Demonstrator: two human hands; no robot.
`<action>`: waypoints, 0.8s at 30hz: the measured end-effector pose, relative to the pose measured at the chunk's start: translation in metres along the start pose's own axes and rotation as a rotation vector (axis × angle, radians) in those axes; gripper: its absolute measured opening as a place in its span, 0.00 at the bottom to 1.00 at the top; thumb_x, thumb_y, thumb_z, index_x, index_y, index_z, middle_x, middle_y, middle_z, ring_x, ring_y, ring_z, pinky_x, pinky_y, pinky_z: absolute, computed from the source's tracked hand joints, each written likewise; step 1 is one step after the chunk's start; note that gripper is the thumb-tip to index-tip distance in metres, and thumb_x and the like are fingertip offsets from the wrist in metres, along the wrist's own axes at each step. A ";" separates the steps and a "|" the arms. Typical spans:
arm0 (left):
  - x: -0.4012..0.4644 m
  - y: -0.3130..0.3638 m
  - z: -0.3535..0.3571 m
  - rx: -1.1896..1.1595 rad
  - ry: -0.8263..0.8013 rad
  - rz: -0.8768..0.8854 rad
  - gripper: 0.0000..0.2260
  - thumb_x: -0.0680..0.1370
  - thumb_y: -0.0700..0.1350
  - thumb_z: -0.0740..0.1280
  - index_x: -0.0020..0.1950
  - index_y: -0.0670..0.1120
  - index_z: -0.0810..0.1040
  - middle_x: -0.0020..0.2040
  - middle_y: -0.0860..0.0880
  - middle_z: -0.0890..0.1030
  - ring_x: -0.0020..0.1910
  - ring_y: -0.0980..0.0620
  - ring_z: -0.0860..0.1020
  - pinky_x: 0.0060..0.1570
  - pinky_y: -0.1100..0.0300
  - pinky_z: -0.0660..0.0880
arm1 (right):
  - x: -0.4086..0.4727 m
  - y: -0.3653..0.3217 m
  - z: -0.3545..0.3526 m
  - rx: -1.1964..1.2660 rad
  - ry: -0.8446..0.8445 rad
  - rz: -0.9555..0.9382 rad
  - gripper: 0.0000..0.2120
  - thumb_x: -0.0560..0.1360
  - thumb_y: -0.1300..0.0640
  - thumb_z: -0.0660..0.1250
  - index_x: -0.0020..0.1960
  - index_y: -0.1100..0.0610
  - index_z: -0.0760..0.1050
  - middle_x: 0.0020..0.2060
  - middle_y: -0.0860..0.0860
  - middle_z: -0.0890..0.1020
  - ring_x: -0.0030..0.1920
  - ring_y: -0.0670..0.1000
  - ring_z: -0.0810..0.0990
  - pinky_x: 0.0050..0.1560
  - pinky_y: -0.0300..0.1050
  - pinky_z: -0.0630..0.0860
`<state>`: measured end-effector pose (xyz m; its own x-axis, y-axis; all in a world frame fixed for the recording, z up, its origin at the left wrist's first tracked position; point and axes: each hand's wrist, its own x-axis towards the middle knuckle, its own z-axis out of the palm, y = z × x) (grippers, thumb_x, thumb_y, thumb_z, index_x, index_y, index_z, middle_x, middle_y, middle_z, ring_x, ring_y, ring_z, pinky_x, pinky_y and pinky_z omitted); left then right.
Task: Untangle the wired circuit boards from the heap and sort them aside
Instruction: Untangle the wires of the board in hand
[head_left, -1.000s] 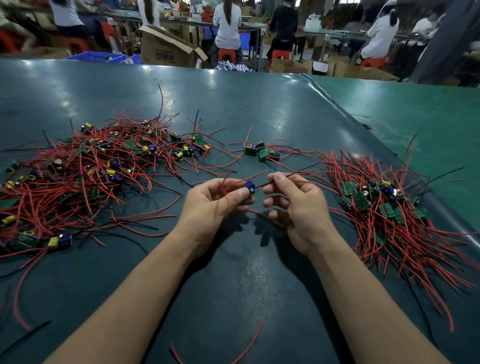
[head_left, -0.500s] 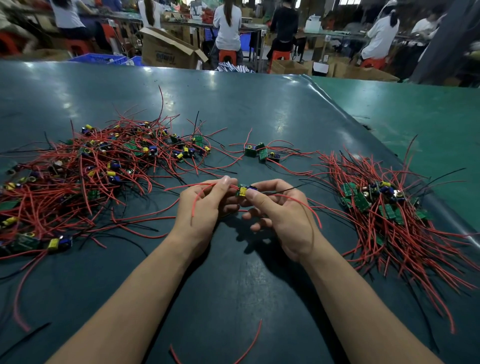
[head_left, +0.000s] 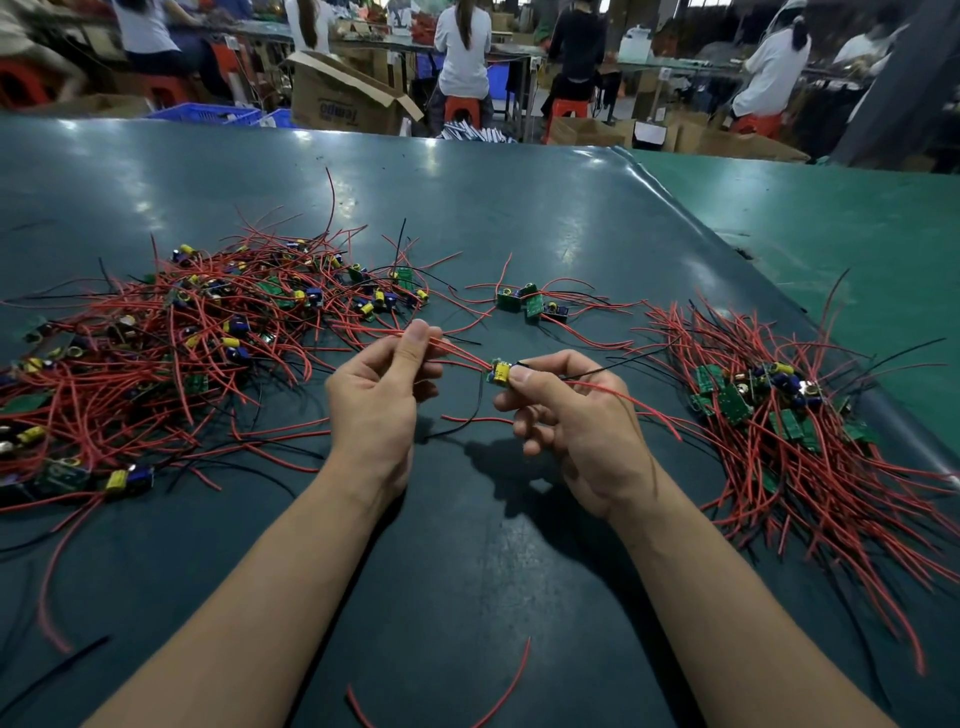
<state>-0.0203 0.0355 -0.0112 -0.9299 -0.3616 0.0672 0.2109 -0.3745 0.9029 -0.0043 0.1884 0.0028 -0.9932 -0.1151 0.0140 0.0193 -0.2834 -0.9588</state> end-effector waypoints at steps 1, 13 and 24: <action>0.000 0.001 0.001 -0.057 -0.007 -0.044 0.08 0.79 0.44 0.67 0.42 0.45 0.83 0.34 0.53 0.83 0.30 0.60 0.75 0.30 0.67 0.72 | 0.000 0.000 0.000 0.008 -0.008 0.010 0.04 0.76 0.66 0.68 0.45 0.60 0.74 0.32 0.57 0.82 0.25 0.48 0.75 0.22 0.37 0.70; 0.001 -0.007 -0.004 0.443 -0.071 0.187 0.17 0.83 0.50 0.62 0.34 0.47 0.73 0.25 0.49 0.69 0.25 0.49 0.66 0.27 0.59 0.63 | 0.003 -0.004 -0.005 0.110 -0.026 0.144 0.05 0.70 0.61 0.70 0.41 0.58 0.74 0.28 0.55 0.80 0.22 0.45 0.72 0.20 0.33 0.66; 0.007 0.007 -0.003 -0.208 0.009 -0.320 0.17 0.83 0.49 0.59 0.34 0.47 0.68 0.23 0.54 0.63 0.19 0.58 0.60 0.21 0.66 0.60 | 0.002 -0.002 -0.006 0.077 -0.060 0.151 0.02 0.74 0.63 0.68 0.45 0.59 0.75 0.30 0.56 0.81 0.24 0.45 0.73 0.22 0.34 0.68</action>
<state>-0.0243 0.0283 -0.0059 -0.9562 -0.2051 -0.2090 -0.0327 -0.6344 0.7723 -0.0069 0.1942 0.0032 -0.9698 -0.2180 -0.1097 0.1791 -0.3308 -0.9265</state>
